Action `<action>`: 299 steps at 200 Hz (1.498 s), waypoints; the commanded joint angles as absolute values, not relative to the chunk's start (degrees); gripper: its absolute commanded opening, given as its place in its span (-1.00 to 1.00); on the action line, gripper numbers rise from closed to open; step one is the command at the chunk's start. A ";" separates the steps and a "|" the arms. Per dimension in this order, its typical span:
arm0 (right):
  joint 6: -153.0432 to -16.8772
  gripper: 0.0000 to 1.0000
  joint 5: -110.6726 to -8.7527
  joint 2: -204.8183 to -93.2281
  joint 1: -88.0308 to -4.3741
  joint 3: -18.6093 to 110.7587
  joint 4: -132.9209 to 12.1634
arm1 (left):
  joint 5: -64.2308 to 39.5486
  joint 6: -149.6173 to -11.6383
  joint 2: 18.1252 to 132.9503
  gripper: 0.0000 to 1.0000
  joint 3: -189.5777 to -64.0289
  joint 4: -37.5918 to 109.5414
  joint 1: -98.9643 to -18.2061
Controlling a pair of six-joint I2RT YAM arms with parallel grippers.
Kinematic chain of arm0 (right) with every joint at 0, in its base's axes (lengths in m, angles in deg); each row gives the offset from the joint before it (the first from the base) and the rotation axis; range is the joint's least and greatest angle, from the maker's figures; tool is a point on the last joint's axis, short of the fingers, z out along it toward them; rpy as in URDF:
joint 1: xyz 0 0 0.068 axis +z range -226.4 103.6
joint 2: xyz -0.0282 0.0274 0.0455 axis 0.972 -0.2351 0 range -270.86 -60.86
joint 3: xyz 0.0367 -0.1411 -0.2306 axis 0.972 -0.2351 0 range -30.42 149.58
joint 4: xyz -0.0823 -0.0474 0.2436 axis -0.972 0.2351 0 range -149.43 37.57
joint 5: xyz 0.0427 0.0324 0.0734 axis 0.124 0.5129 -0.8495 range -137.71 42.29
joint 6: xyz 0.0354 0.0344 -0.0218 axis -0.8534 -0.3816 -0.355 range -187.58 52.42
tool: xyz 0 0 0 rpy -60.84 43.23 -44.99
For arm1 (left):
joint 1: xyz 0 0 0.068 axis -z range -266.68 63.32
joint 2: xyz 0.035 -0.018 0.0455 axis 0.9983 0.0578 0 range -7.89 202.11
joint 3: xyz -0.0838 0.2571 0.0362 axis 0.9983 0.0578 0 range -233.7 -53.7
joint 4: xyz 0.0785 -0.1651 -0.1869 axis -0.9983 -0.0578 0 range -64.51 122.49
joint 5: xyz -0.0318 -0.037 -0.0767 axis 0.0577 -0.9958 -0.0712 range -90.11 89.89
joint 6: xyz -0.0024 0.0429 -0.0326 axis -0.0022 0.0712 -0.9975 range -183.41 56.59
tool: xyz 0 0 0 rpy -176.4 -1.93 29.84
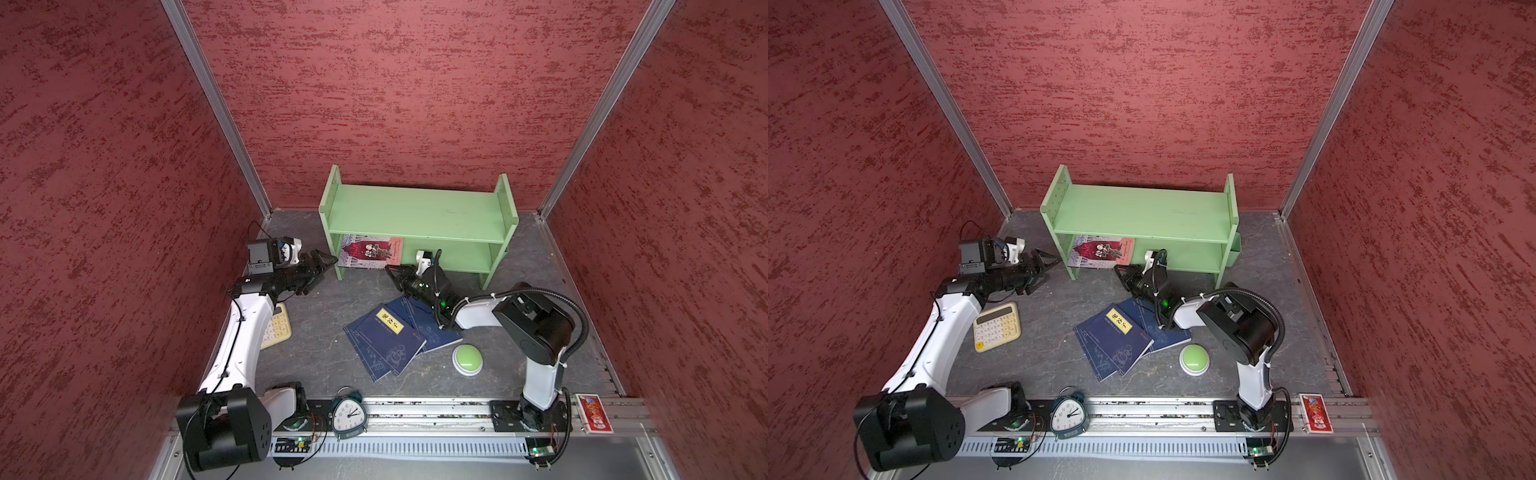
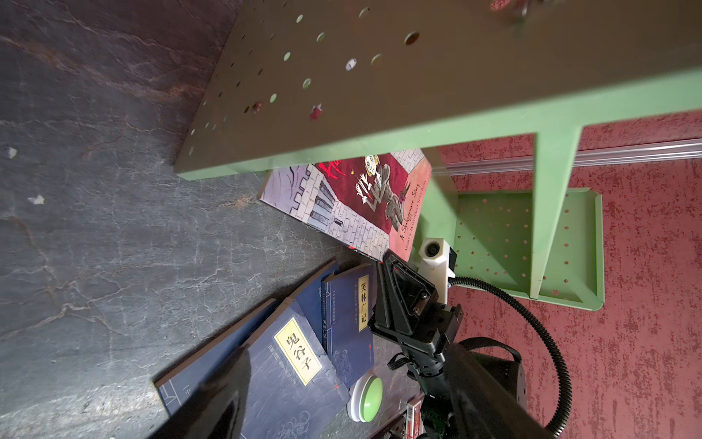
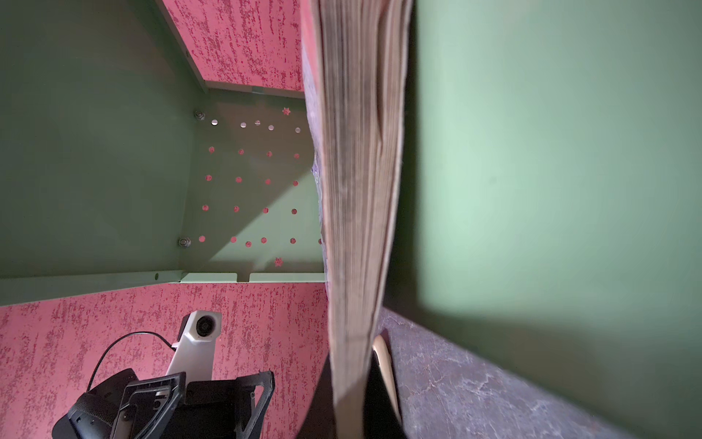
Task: Stacking books/files
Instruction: Move the book to the bookshelf.
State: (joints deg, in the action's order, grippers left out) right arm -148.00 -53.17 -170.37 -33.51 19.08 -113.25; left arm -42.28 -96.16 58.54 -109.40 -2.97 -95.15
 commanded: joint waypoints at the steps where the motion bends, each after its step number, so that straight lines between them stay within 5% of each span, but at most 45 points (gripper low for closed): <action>1: -149.29 -0.94 -54.04 -170.25 -33.95 18.93 -113.97 | -43.18 -96.11 58.91 0.62 -109.60 -1.87 -95.58; 299: -155.91 -0.93 -49.91 -172.39 -33.78 22.81 -114.62 | -44.19 -97.53 58.73 0.63 -108.89 -0.11 -95.69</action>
State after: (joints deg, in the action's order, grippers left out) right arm -154.73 -50.89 -171.49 -33.82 21.48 -113.16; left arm -43.55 -97.52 58.54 -109.38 -1.02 -95.31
